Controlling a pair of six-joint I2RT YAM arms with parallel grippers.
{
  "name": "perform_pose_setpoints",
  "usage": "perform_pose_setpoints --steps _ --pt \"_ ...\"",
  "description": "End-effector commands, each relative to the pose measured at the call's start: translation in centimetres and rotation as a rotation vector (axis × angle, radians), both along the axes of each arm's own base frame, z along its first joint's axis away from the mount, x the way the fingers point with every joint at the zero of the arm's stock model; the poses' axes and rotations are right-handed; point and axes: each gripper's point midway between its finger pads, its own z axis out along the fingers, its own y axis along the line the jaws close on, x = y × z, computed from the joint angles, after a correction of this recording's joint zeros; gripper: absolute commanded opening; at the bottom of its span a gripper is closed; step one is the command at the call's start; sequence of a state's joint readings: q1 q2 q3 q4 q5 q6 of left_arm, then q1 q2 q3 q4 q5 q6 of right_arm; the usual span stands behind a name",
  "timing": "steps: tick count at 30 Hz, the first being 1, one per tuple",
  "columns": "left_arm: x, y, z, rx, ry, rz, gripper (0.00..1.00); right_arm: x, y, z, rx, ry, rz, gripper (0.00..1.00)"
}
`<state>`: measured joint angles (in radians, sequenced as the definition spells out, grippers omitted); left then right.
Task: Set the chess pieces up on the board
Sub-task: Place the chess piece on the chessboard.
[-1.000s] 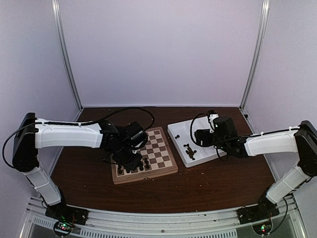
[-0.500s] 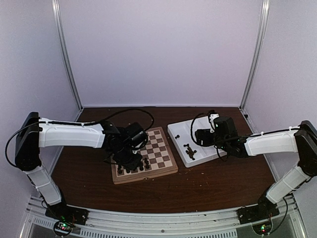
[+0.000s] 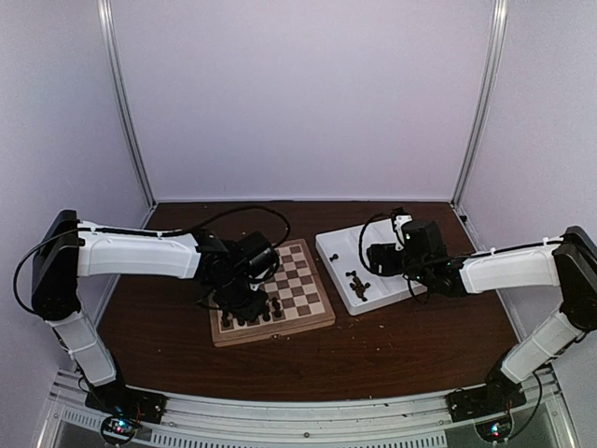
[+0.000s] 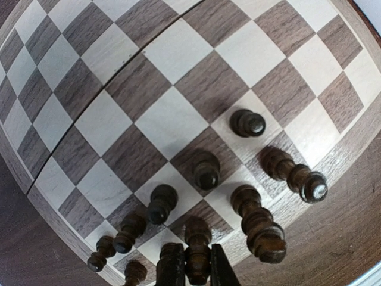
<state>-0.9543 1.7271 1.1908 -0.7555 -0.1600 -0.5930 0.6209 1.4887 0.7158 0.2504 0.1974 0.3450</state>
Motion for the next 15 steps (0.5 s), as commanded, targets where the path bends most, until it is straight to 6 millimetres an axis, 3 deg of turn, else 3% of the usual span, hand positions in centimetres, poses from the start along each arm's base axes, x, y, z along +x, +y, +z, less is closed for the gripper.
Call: perform_pose_setpoints --steps 1,15 --pt "0.29 -0.23 -0.49 -0.01 0.004 -0.009 0.11 0.66 0.11 0.75 0.02 -0.01 -0.006 0.96" --pt "0.17 -0.22 -0.87 -0.007 0.015 -0.01 0.14 0.76 0.11 0.61 0.025 -0.004 -0.005 0.96"
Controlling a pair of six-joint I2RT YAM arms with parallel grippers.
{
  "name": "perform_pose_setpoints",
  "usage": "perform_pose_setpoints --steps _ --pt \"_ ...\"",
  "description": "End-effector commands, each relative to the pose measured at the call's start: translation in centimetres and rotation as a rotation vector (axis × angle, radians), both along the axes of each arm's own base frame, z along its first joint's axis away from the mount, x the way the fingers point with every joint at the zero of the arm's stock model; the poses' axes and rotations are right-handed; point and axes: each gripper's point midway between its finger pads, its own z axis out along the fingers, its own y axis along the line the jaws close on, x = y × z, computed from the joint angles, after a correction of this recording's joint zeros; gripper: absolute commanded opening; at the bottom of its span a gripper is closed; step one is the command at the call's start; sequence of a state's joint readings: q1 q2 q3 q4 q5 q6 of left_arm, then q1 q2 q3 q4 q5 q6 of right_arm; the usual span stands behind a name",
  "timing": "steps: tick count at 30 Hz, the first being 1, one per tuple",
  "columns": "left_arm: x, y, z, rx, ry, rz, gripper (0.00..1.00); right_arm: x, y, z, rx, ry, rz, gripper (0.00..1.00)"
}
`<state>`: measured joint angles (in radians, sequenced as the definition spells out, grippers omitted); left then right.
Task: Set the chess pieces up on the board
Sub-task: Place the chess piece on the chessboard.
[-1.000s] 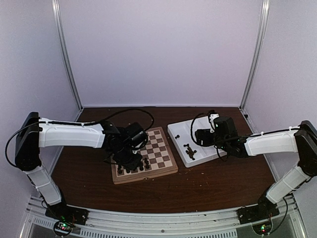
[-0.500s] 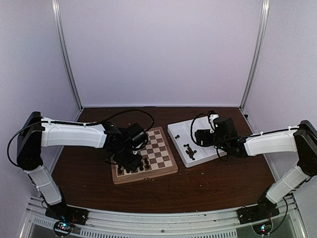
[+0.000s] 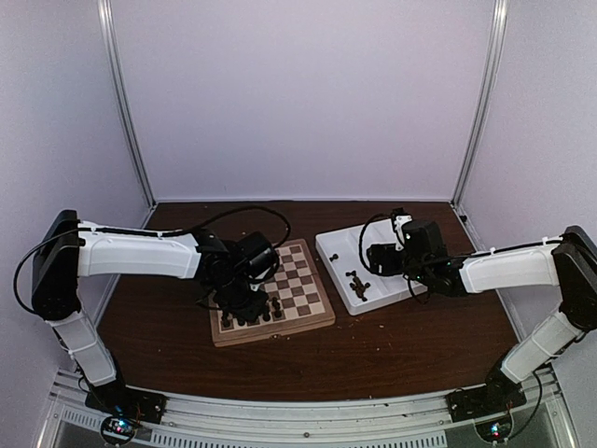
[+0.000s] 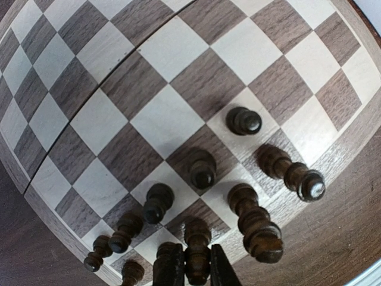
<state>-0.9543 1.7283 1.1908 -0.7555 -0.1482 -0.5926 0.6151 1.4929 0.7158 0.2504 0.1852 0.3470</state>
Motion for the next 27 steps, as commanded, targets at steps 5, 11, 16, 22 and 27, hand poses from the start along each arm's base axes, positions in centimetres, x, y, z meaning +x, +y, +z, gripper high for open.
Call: perform_pose_setpoints --steps 5,11,16,22,27 --pt "0.3 -0.3 -1.0 -0.006 0.009 -0.008 0.13 0.7 0.1 0.8 0.021 -0.01 -0.009 0.96" --pt "0.4 -0.3 -1.1 -0.004 0.009 -0.008 0.13 0.7 0.1 0.8 0.022 -0.01 -0.01 0.96" --pt "0.4 -0.3 -0.6 -0.01 0.003 -0.008 0.17 0.7 0.2 0.8 0.026 -0.009 -0.006 0.96" --pt "0.5 -0.3 -0.1 -0.01 -0.004 -0.009 0.21 0.7 0.2 0.8 0.029 -0.007 -0.004 0.96" --pt "0.6 -0.2 0.1 -0.01 -0.006 -0.009 0.22 0.7 0.2 0.7 0.03 -0.004 -0.002 0.96"
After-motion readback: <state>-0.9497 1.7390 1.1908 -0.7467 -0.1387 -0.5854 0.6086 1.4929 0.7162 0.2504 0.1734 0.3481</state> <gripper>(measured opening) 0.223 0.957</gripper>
